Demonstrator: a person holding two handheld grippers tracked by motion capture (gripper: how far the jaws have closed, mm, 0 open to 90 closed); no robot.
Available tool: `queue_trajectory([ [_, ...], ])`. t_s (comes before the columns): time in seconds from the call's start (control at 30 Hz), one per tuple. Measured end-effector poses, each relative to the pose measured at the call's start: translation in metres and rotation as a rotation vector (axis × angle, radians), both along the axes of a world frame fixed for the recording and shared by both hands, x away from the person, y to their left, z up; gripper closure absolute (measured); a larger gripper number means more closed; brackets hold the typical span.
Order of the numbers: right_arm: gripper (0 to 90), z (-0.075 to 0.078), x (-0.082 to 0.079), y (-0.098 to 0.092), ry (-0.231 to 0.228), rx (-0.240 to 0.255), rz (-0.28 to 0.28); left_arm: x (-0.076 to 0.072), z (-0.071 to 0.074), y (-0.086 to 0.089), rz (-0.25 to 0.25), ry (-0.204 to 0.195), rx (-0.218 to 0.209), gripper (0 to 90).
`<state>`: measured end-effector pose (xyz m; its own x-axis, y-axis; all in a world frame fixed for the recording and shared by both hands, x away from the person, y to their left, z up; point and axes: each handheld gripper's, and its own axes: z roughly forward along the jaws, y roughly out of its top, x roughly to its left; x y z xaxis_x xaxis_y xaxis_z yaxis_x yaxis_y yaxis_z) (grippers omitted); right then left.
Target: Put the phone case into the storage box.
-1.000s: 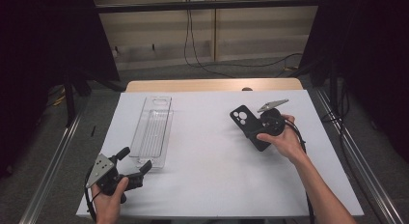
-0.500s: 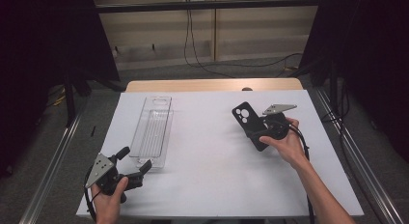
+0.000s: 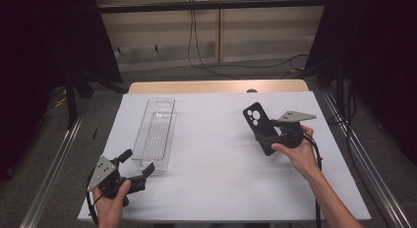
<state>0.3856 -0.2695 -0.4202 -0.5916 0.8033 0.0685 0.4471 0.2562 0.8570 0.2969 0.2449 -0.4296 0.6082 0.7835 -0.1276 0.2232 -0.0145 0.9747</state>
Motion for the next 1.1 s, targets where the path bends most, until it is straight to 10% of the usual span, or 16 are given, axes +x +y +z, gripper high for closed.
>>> queue_trajectory([
  [1.1,13.9,-0.005,-0.054,0.005,-0.089,0.121,0.131,-0.002,0.003,-0.004,-0.039,-0.008,-0.015,3.7],
])
